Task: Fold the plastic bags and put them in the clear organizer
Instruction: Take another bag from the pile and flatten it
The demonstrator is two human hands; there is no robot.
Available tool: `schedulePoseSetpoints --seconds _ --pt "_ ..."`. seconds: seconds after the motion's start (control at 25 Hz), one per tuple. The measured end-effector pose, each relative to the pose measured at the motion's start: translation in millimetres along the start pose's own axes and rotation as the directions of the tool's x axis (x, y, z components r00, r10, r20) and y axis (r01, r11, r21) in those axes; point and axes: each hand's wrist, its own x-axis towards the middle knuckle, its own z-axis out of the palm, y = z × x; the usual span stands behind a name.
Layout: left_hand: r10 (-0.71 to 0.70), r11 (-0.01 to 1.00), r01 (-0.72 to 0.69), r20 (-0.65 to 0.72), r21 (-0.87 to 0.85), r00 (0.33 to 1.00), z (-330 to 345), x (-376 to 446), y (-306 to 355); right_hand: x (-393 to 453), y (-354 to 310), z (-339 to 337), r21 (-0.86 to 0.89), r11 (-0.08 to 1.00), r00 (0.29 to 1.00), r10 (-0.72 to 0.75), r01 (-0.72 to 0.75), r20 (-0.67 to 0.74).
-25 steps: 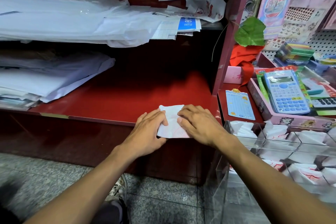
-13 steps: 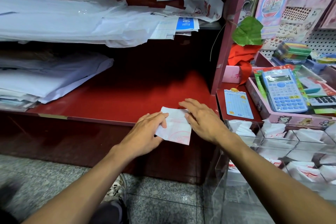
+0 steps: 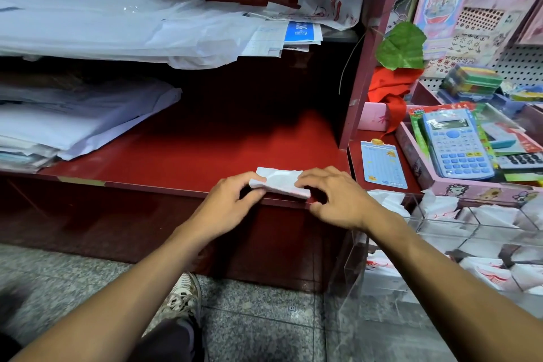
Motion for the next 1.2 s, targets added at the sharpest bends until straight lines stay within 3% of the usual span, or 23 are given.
schedulePoseSetpoints --seconds 0.16,0.32,0.4,0.48,0.56,0.64,0.72,0.8,0.96,1.0,1.08,1.12,1.2 --pt "-0.091 0.983 0.074 -0.095 -0.167 0.991 -0.1 1.3 6.5 3.6 2.1 9.7 0.197 0.979 0.987 0.088 -0.061 -0.133" --pt "-0.225 0.958 0.179 -0.201 -0.225 0.953 4.2 4.9 11.1 14.4 -8.4 17.8 0.361 0.919 0.923 0.27 -0.161 -0.274" --pt "-0.269 0.947 0.214 -0.226 -0.238 0.936 6.7 7.9 13.8 18.0 -12.7 20.3 0.351 0.908 0.879 0.349 -0.231 -0.325" --pt "-0.276 0.956 0.238 -0.256 -0.169 0.926 9.0 11.5 16.2 21.7 -15.1 21.9 0.296 0.909 0.848 0.39 -0.293 -0.359" --pt "-0.18 0.981 0.193 -0.286 0.018 0.941 12.1 13.0 17.3 22.7 -19.7 23.8 0.268 0.907 0.832 0.41 -0.326 -0.374" --pt "-0.05 0.977 0.098 -0.24 0.191 0.969 16.0 13.6 15.9 22.2 -23.0 25.4 0.223 0.924 0.848 0.375 -0.31 -0.374" --pt "0.002 0.955 0.022 -0.08 0.295 0.997 18.5 12.9 14.1 21.0 -22.5 24.9 0.06 0.967 0.899 0.252 -0.247 -0.358" --pt "-0.002 0.94 -0.011 0.037 0.341 0.999 18.2 10.7 14.5 13.7 -15.7 22.1 -0.12 0.98 0.964 0.131 -0.162 -0.229" --pt "0.092 0.9 -0.106 0.054 0.422 0.994 9.5 8.0 11.1 4.6 -7.0 14.2 -0.219 0.975 0.997 0.015 -0.031 -0.074" --pt "0.139 0.898 -0.146 0.049 0.416 0.989 9.5 7.0 12.6 2.5 -6.3 12.6 -0.173 0.985 0.996 -0.002 -0.014 -0.088" --pt "0.161 0.948 -0.148 -0.022 0.281 0.987 8.5 6.4 22.5 -3.1 -5.1 6.3 0.109 0.994 0.982 0.005 0.016 -0.189" --pt "0.126 0.98 -0.115 -0.061 0.161 0.99 7.3 5.8 32.5 -7.5 -5.1 1.0 0.307 0.952 0.97 0.055 0.021 -0.237" --pt "0.012 0.994 -0.02 -0.074 -0.107 0.997 6.9 4.4 54.6 -19.4 -8.2 -19.5 0.669 0.743 0.941 0.203 0.033 -0.272"
